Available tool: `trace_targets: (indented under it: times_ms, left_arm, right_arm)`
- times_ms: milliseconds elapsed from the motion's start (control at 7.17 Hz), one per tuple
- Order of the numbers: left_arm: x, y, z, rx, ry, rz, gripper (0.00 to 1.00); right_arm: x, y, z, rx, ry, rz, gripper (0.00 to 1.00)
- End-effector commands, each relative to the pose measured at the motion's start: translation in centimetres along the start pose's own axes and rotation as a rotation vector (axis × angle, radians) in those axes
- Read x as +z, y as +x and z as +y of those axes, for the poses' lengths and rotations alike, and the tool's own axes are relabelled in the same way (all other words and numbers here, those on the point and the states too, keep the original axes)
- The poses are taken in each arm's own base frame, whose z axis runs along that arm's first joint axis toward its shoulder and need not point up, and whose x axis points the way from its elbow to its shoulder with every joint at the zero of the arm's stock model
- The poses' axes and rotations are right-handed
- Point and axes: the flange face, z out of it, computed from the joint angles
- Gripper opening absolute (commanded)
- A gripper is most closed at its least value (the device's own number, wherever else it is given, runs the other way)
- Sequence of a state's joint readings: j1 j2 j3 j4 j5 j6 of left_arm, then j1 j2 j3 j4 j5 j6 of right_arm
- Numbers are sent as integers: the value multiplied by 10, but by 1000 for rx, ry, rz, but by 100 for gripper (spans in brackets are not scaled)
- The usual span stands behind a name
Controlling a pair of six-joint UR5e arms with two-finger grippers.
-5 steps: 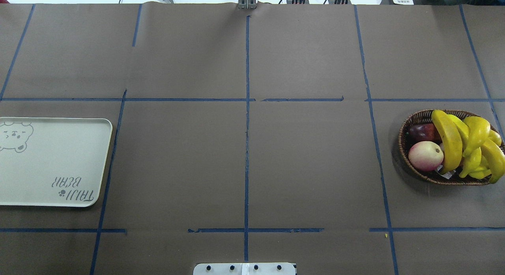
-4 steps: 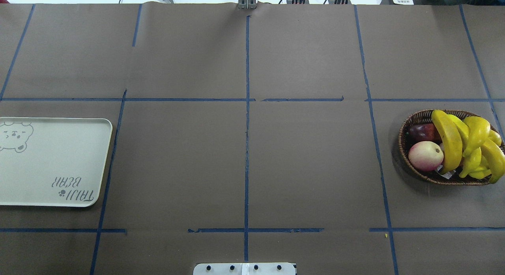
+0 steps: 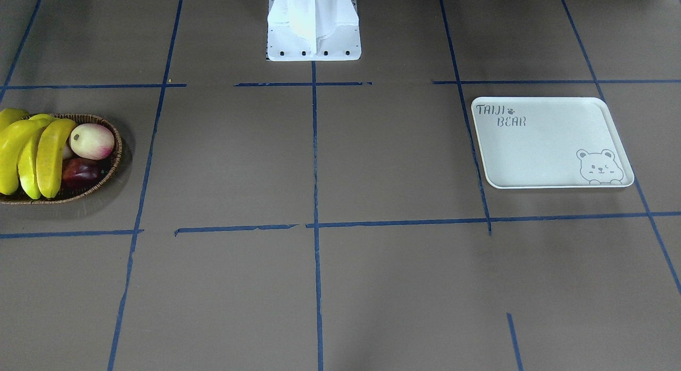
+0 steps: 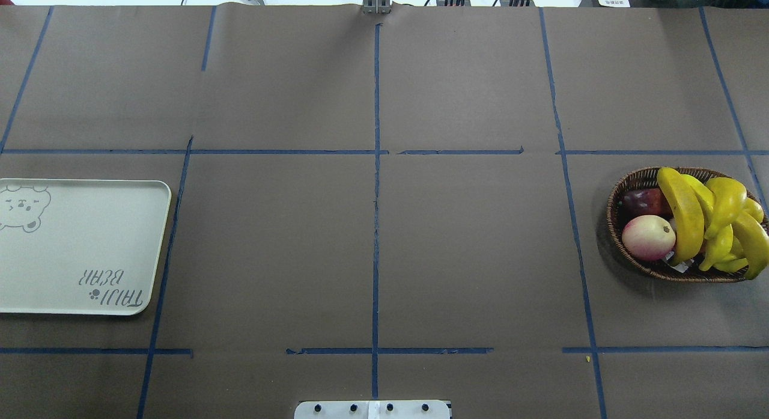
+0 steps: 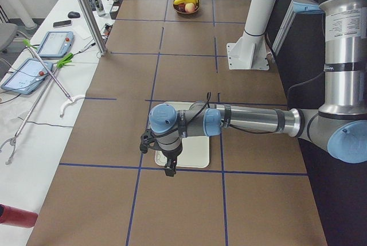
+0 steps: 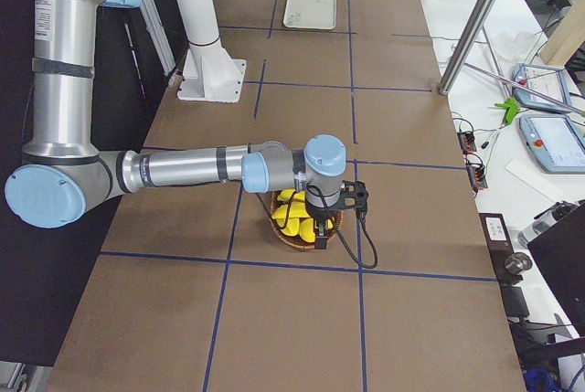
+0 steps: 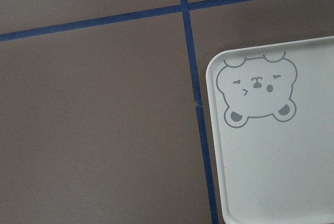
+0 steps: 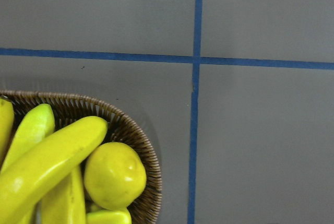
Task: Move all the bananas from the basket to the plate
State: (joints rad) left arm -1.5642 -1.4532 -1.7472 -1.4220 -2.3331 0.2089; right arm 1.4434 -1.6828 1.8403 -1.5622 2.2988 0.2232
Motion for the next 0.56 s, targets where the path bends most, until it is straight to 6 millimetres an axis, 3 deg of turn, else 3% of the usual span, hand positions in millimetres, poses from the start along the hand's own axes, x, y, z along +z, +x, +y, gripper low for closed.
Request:
trace_targets:
  times_ms: [0,140,419]
  left_arm:
    - [1,-1,1,-3,-2,1,100]
    - [1,-1,1,-2,-1,0,100]
    - [1,0,2,-2,-1,0,100]
  right_arm:
    - [-16,-78,7,220,18,-28,99]
    - [-6,-105,11,305,13,-29,97]
    - [33,-148,27,478,98,-12,91]
